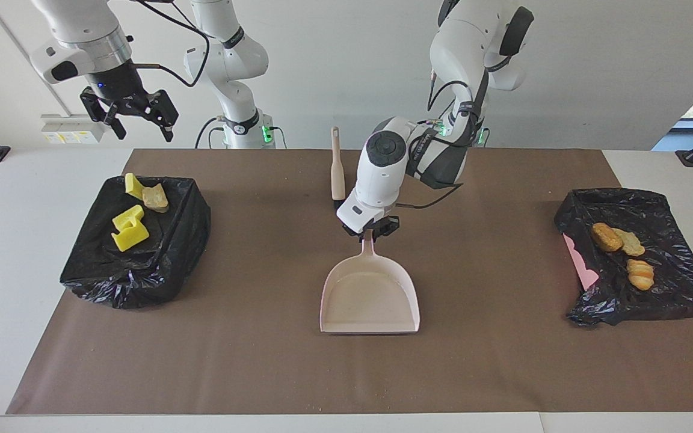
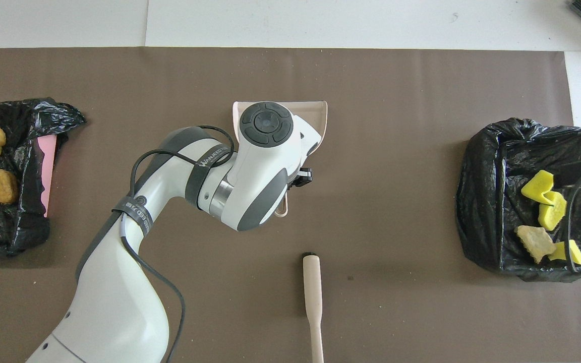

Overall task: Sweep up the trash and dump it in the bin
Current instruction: 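Set the dustpan down mid-mat with the left gripper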

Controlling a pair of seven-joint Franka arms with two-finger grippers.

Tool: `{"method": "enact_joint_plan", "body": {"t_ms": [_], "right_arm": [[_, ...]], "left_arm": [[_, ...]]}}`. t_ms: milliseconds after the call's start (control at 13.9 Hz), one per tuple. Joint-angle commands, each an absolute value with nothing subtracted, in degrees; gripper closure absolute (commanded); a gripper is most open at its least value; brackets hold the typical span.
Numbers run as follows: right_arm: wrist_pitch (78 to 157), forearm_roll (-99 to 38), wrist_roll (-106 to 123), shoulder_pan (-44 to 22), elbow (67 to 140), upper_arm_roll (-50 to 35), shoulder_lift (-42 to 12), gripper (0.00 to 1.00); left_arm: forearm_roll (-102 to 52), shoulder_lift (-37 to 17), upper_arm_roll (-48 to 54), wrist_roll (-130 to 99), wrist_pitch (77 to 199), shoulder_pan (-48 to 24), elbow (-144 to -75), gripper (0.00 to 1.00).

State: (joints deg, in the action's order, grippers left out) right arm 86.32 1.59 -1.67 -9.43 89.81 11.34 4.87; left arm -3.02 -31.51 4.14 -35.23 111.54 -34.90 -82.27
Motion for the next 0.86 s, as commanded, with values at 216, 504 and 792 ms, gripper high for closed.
{"method": "enact_joint_plan", "body": {"t_ms": [216, 504, 792], "right_arm": [[87.3, 2.2, 0.1, -9.0, 92.5, 11.2, 6.6, 0.00], [87.0, 2.2, 0.2, -8.8, 92.6, 11.2, 6.7, 0.00], [86.6, 2.2, 0.7, -7.4, 92.5, 11.3, 6.7, 0.00]], "left_arm": [[-3.8, -34.9, 2.9, -38.9, 110.4, -37.3, -77.8, 1.00], [-3.6, -34.9, 2.9, -38.8, 112.1, -37.3, -78.7, 1.00], [-3.5, -34.7, 2.9, -38.7, 112.1, -37.4, -79.4, 0.78]]}}
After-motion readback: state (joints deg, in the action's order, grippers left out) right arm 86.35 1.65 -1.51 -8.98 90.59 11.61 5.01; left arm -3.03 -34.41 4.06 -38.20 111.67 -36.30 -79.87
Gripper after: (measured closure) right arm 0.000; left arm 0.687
